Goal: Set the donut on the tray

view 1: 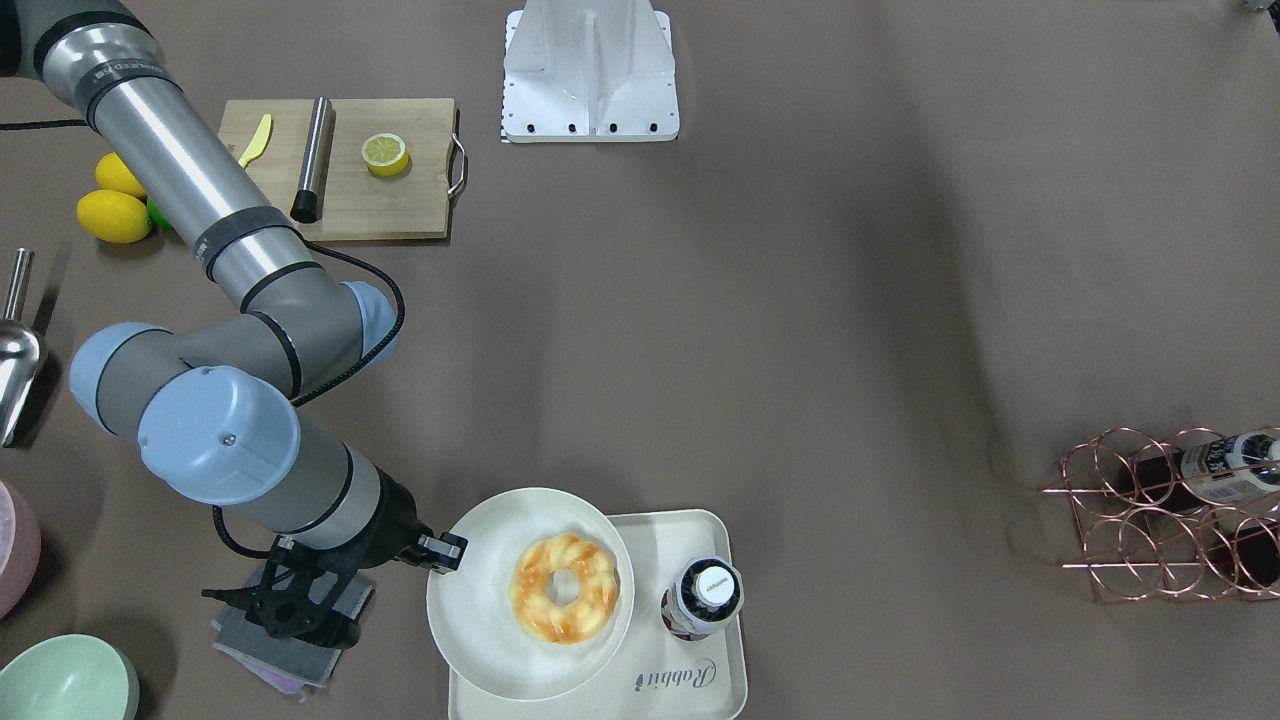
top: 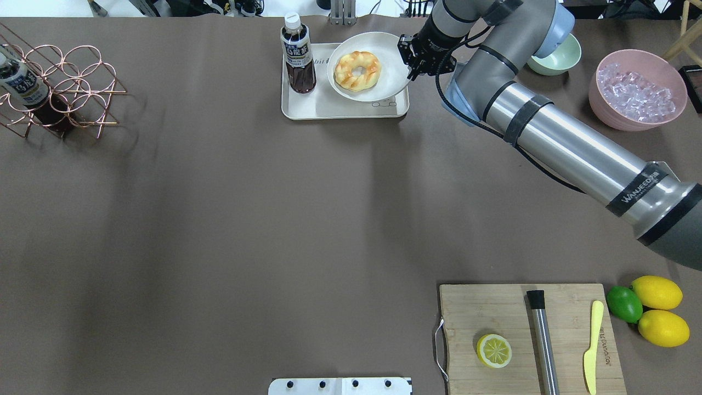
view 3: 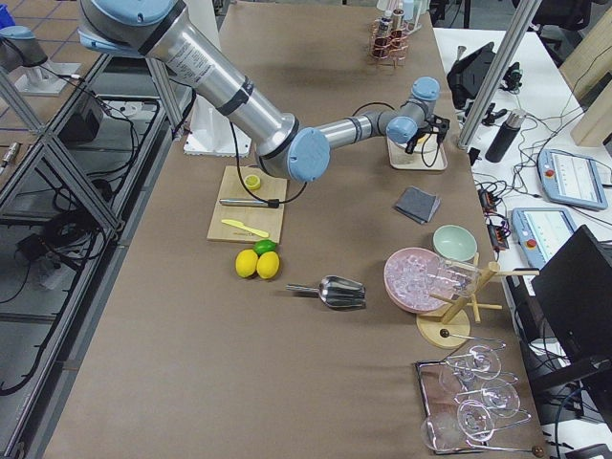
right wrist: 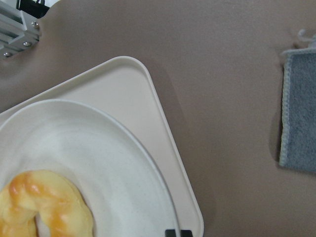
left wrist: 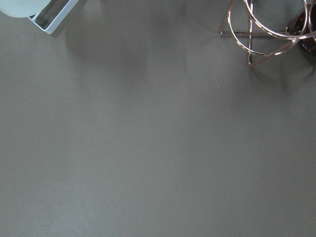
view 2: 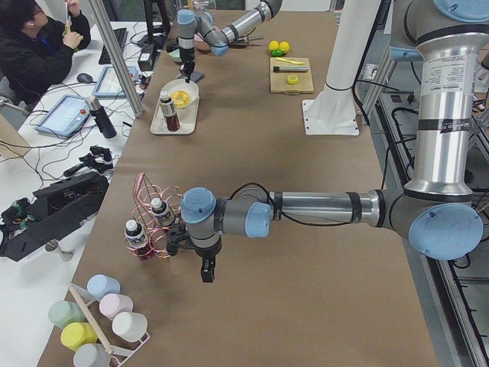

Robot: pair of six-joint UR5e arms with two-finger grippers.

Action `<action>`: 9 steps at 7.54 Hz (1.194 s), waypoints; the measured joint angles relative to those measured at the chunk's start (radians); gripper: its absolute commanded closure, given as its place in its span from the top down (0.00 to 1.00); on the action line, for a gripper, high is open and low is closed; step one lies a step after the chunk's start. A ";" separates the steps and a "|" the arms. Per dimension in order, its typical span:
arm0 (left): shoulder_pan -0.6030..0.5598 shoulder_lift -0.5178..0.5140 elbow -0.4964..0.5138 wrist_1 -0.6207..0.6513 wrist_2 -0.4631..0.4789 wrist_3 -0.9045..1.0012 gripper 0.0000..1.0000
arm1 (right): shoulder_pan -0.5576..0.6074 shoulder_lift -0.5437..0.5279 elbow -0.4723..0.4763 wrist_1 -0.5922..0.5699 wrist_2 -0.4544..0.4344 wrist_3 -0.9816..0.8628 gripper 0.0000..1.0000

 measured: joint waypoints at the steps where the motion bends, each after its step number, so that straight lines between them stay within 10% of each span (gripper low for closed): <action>1: 0.000 0.001 0.000 0.000 0.000 0.000 0.98 | -0.009 0.017 -0.031 0.006 -0.027 0.003 0.00; 2: 0.000 0.002 0.000 0.000 0.000 0.000 0.98 | -0.016 0.027 -0.057 0.032 -0.045 0.009 0.00; 3: 0.000 0.002 0.000 0.000 0.000 0.000 0.98 | -0.023 0.031 -0.076 0.059 -0.068 0.031 0.99; 9: 0.000 -0.005 -0.004 0.000 0.000 -0.001 0.98 | -0.044 0.036 -0.084 0.125 -0.136 0.114 1.00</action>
